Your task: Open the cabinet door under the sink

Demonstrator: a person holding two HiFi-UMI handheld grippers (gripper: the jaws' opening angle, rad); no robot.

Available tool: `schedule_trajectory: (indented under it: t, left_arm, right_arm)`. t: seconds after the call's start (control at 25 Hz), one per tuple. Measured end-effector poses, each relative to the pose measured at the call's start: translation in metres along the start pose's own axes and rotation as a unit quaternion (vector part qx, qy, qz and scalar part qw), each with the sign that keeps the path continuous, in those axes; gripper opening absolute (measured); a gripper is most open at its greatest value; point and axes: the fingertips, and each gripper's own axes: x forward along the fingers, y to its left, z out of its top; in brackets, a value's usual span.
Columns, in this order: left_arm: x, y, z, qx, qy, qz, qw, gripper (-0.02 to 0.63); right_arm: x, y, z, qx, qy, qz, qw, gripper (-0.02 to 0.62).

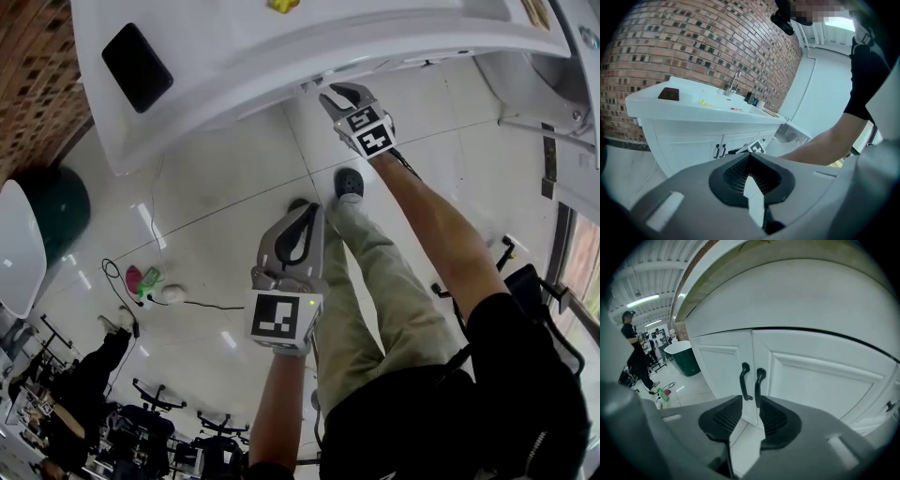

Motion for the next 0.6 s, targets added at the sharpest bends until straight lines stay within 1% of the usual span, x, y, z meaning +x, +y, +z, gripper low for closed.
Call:
schedule_trajectory:
  t: [0.36, 0.6]
  left_arm:
    - [0.003, 0.008, 0.000, -0.012, 0.002, 0.007, 0.9999, 0.015]
    - [0.005, 0.007, 0.003, -0.015, -0.002, 0.004, 0.9999, 0.015]
  right_arm:
    - [0.016, -0.005, 0.001, -0.004, 0.008, -0.007, 1.000, 0.097]
    - [0.024, -0.012, 0.005, 0.002, 0.011, -0.012, 1.000, 0.097]
